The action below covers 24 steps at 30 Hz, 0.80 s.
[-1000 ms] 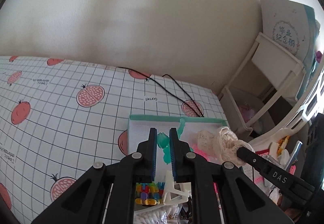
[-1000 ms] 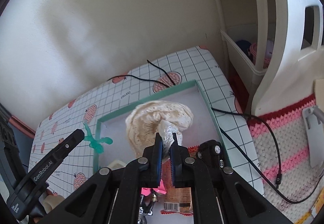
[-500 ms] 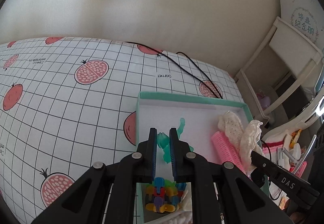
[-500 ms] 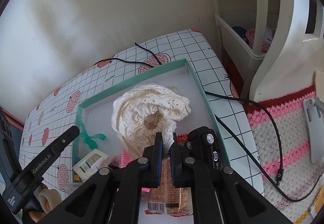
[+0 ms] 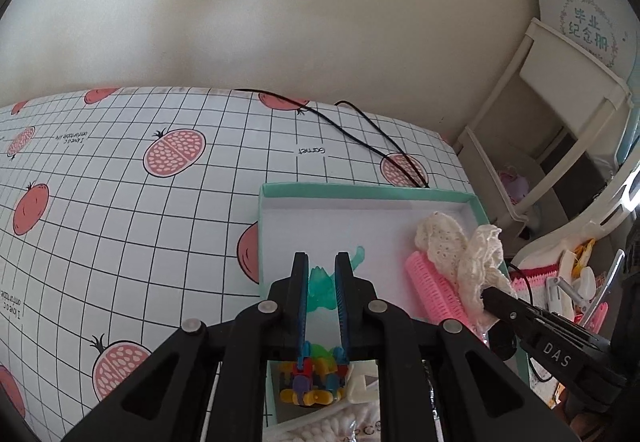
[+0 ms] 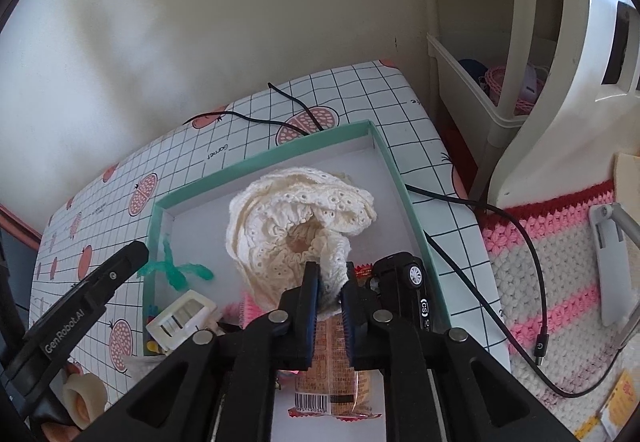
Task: Organize objects
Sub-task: 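Open the left gripper dropping the green toy while the right lowers the lace cloth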
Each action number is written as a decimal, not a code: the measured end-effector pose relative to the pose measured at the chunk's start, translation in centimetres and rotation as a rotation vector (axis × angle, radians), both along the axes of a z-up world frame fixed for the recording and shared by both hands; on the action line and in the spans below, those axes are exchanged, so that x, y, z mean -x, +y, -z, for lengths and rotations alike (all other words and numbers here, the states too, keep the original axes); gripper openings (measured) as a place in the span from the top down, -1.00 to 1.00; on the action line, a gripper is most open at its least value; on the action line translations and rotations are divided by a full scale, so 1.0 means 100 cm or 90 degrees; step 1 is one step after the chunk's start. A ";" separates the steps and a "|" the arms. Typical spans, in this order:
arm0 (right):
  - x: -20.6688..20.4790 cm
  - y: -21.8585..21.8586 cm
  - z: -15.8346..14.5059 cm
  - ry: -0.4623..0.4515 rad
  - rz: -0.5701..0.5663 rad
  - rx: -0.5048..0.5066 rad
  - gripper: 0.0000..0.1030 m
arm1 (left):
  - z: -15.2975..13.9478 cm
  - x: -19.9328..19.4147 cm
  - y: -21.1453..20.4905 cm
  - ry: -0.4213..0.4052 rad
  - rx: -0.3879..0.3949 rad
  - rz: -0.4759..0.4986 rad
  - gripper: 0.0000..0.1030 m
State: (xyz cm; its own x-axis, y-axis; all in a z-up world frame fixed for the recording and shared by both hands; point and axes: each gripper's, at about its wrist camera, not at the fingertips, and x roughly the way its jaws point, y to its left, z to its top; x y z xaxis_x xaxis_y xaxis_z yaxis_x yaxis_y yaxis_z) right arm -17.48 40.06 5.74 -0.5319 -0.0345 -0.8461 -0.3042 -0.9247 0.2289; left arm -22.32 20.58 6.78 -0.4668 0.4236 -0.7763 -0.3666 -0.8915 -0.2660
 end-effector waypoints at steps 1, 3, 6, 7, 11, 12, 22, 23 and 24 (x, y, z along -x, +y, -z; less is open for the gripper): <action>0.000 0.000 -0.001 0.000 0.000 0.000 0.69 | -0.002 -0.001 0.000 0.001 0.000 0.002 0.73; 0.000 0.000 -0.004 0.002 0.000 0.001 0.61 | -0.006 -0.002 0.001 0.004 0.001 0.006 0.68; -0.001 -0.002 -0.008 0.006 -0.002 -0.002 0.47 | -0.013 -0.004 0.001 0.012 0.001 0.009 0.59; -0.001 -0.003 -0.010 0.007 -0.004 -0.004 0.47 | -0.015 -0.005 0.001 0.013 0.000 0.009 0.58; -0.002 -0.005 -0.018 0.020 -0.009 -0.008 0.47 | -0.024 -0.006 -0.002 0.017 -0.001 0.003 0.56; -0.002 -0.006 -0.020 0.024 -0.010 -0.009 0.47 | -0.027 -0.007 -0.003 0.021 -0.001 0.001 0.56; 0.001 -0.016 -0.021 0.028 -0.025 -0.025 0.06 | -0.035 0.000 -0.023 0.041 0.032 -0.055 0.07; 0.002 -0.017 -0.019 0.027 -0.027 -0.026 -0.03 | -0.033 0.002 -0.026 0.040 0.041 -0.064 0.00; 0.002 -0.018 -0.019 0.028 -0.027 -0.026 -0.07 | -0.031 0.003 -0.028 0.037 0.050 -0.072 -0.06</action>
